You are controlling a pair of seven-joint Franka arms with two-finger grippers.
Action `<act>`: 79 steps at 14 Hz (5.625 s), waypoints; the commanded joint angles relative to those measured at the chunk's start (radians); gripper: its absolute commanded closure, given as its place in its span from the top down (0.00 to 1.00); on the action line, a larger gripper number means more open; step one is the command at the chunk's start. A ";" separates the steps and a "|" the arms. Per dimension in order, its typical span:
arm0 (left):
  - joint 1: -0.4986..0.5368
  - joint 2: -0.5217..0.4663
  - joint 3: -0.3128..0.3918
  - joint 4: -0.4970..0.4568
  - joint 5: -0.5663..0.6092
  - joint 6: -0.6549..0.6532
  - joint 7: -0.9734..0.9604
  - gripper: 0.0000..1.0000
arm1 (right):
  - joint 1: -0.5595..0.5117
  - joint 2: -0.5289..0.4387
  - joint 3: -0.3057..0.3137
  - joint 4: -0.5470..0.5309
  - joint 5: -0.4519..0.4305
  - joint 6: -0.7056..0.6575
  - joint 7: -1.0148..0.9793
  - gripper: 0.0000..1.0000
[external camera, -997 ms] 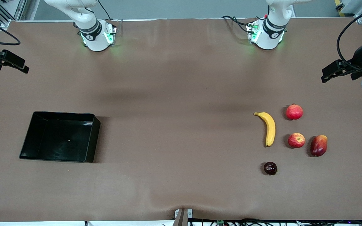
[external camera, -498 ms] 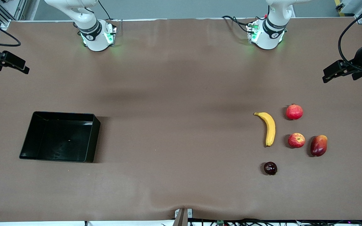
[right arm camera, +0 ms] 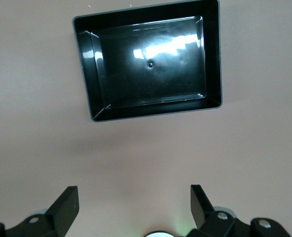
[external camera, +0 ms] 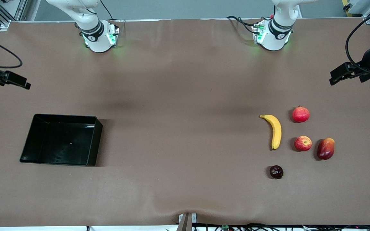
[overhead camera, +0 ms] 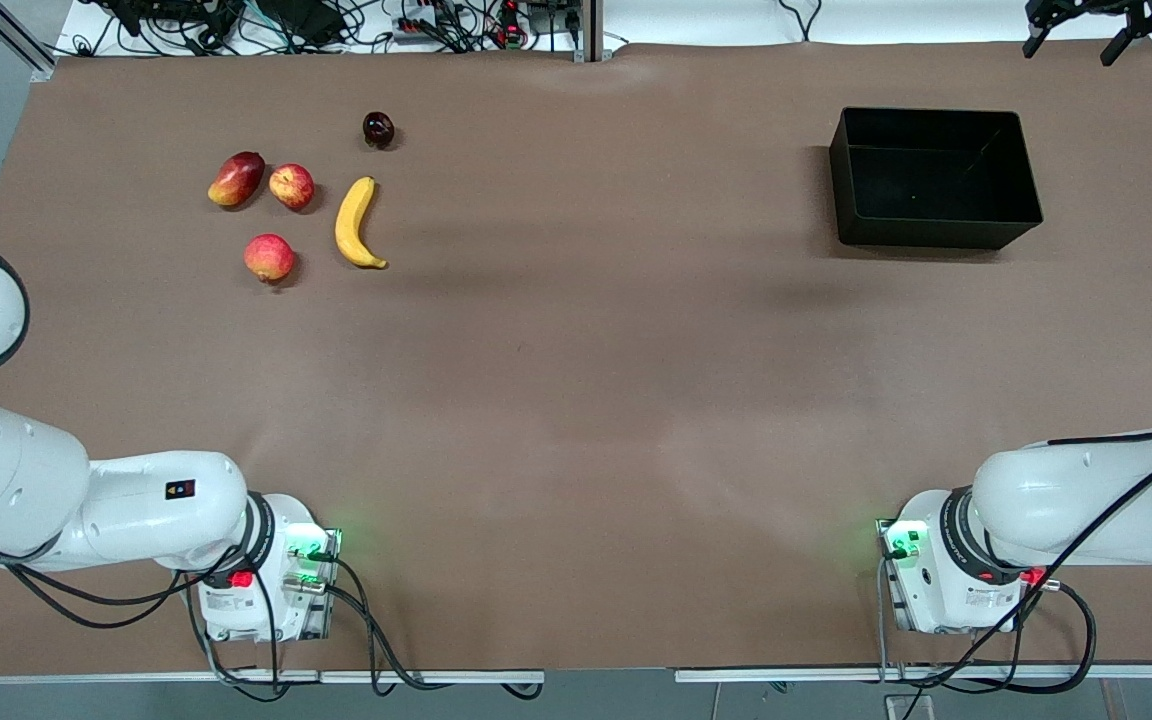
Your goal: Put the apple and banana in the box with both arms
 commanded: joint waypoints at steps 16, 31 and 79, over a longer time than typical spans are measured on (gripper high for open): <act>0.012 0.041 -0.007 -0.052 0.009 0.006 -0.032 1.00 | -0.184 0.204 0.010 -0.182 -0.010 0.390 -0.255 1.00; 0.029 0.249 -0.007 -0.370 0.166 0.699 -0.032 1.00 | -0.294 0.542 0.014 -0.170 0.001 0.791 -0.461 1.00; 0.101 0.431 -0.159 -0.345 0.345 0.807 -0.140 0.15 | 0.710 0.585 0.067 -0.004 0.099 0.767 0.593 0.00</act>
